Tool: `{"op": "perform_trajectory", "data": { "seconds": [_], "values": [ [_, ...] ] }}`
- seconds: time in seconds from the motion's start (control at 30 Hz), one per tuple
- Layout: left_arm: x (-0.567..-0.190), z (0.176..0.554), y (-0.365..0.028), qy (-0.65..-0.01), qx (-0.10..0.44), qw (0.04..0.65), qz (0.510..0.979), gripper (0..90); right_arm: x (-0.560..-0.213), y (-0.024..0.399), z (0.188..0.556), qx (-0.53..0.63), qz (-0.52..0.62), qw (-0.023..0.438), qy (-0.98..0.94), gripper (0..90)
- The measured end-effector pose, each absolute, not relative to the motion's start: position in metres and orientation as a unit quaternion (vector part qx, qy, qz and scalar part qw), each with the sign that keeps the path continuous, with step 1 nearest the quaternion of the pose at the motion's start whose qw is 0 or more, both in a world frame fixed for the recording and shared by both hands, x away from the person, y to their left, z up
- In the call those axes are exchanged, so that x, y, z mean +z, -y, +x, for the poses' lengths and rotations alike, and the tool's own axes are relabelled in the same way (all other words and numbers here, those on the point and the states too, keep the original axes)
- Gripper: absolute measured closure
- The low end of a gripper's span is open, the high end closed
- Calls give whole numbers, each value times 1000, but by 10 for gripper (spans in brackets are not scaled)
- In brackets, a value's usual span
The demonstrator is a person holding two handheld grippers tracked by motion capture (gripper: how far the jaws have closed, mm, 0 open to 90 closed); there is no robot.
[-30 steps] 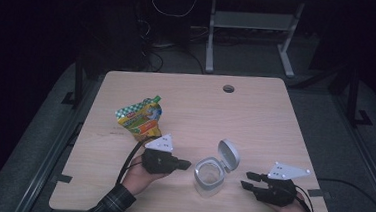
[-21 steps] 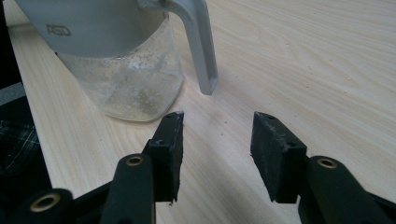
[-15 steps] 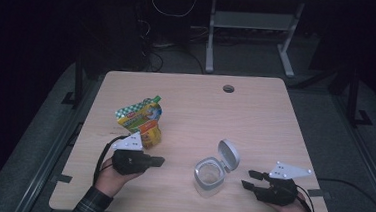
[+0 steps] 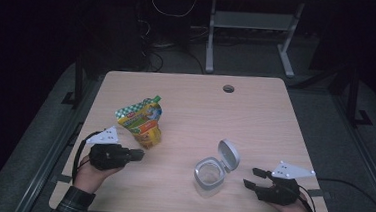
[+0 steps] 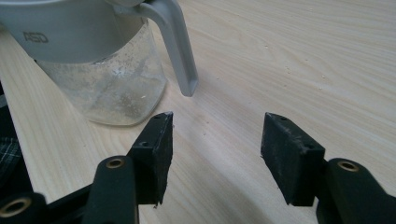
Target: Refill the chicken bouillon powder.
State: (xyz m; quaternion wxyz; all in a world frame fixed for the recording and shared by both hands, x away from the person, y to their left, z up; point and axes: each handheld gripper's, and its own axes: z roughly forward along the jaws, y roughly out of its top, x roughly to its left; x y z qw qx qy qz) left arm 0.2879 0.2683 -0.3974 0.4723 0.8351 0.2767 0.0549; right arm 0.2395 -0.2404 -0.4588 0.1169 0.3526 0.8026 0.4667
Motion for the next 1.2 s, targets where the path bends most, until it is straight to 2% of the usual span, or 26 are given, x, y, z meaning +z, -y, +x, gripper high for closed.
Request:
{"op": "perform_trajectory", "data": {
  "seconds": [0.33, 0.6, 0.8, 1.0, 1.2],
  "values": [
    [-391, 293, -304, -303, 77, 478, 821, 717, -460, 241, 241, 467, 352, 118, -803, 386],
    [-392, 304, -322, -312, 82, 477, 817, 561, -460, 238, 243, 466, 354, 120, -802, 375],
    [-389, 313, -327, -314, 84, 482, 814, 401, -461, 237, 243, 465, 353, 120, -803, 372],
    [-384, 326, -326, -307, 86, 500, 806, 356, -462, 237, 244, 464, 354, 119, -803, 372],
    [-381, 338, -321, -300, 86, 513, 800, 350, -463, 236, 244, 462, 354, 118, -805, 372]
  ]
}}
